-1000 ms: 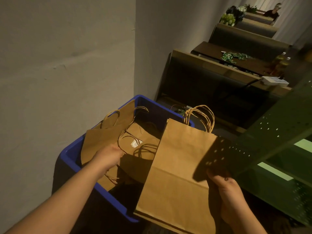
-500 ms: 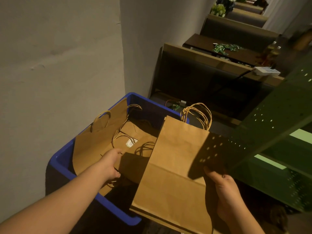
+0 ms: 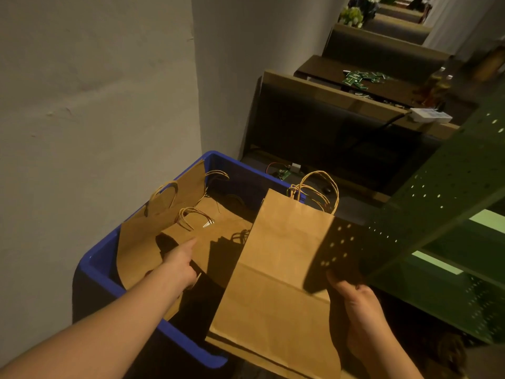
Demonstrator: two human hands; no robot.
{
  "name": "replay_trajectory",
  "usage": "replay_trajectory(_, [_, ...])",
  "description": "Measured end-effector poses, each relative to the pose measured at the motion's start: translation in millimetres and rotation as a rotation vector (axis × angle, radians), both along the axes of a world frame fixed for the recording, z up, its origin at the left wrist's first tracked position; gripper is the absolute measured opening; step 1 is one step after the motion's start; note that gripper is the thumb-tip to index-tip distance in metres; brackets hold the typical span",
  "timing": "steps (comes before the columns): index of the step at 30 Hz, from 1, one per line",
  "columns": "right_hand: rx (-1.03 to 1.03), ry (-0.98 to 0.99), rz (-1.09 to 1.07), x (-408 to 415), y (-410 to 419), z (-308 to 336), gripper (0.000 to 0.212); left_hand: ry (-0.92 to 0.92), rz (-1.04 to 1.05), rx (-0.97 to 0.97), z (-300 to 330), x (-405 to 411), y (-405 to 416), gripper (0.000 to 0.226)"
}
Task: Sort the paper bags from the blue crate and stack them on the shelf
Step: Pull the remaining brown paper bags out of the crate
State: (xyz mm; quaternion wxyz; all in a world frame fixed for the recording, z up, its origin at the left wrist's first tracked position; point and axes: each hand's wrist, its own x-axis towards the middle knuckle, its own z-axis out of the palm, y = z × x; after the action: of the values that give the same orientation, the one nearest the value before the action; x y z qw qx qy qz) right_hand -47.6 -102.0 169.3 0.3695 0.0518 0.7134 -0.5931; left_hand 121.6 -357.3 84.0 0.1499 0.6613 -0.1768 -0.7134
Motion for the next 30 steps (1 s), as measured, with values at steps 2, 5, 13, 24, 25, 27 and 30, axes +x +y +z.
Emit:
replay_trajectory(2, [-0.003,0.011,0.001,1,1,0,0.02,0.006,-0.047,-0.006,5,-4,2,0.07])
replay_trajectory(5, [0.027,0.023,0.003,1,1,-1,0.021,-0.005,-0.093,-0.043,4,-4,5,0.07])
replay_trajectory(13, [0.052,0.015,0.006,-1,8,-3,0.025,0.037,0.029,-0.388,27,5,3,0.024])
replay_trajectory(24, [-0.006,0.016,-0.016,3,8,-4,0.023,-0.073,-0.045,-0.948,124,49,-4,0.05])
replay_trajectory(25, [-0.01,0.017,-0.018,3,8,-4,0.023,-0.108,-0.061,-0.996,132,53,-5,0.049])
replay_trajectory(27, [-0.024,0.019,-0.027,3,8,-5,0.022,-0.164,-0.083,-1.091,149,60,-6,0.048])
replay_trajectory(30, [-0.118,0.016,-0.008,5,11,-5,0.018,-0.209,-0.122,-1.206,168,69,-13,0.046])
